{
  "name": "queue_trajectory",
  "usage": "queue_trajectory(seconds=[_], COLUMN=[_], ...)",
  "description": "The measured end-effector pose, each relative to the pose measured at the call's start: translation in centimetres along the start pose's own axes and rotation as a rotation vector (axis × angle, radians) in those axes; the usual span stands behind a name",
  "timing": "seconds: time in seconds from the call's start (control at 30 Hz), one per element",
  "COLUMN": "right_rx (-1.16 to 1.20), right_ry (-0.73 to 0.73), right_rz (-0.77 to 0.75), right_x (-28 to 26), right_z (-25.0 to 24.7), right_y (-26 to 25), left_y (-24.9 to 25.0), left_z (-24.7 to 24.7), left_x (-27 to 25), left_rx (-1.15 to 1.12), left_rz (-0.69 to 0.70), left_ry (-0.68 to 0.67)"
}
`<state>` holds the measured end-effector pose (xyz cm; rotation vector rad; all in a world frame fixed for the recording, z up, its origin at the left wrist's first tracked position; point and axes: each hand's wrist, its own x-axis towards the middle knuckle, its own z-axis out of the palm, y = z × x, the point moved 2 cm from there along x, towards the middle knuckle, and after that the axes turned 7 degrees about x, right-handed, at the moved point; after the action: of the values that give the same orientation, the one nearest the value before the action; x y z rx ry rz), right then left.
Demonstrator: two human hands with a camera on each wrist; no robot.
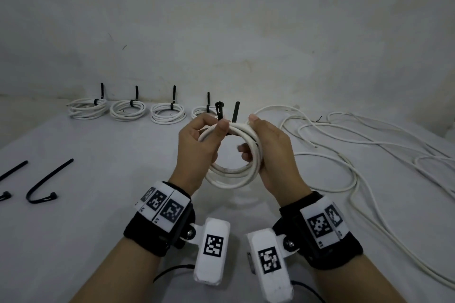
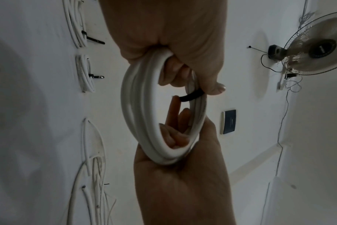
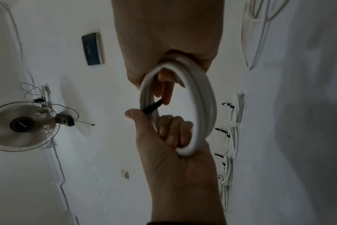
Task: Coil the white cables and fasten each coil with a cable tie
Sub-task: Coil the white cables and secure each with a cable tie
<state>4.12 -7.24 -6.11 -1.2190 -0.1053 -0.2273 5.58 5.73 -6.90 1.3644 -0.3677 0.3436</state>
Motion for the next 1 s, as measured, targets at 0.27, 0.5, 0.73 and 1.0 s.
queue_trajectory(seconds=[0.27,0.5,0.73,1.0], right_rx=[-0.051,0.114,-0.082,-0.204], right_ry=[-0.1,-0.122,-0.176,-0.141], right_rz=[-0.044,0.009,-0.119,-0.273], right_x=[1.3,1.8,1.0,0.8], right_z=[-0.7,-1.0,-0.2,-0.2], right_y=[-2.0,-3.8,-3.6,-4.3], left_y=[-0.2,0.1,-0.3,-0.2], left_z=[0.2,0.5,0.1,0.1], left_x=[-0.1,-0.3,-0.1,-0.1], left_rx=[-0.062,-0.036,-0.076,-0.348], left_rz=[0.003,0.003,-0.066,-0.231], left_ry=[-0.197,-0.252,-0.211,-0.269])
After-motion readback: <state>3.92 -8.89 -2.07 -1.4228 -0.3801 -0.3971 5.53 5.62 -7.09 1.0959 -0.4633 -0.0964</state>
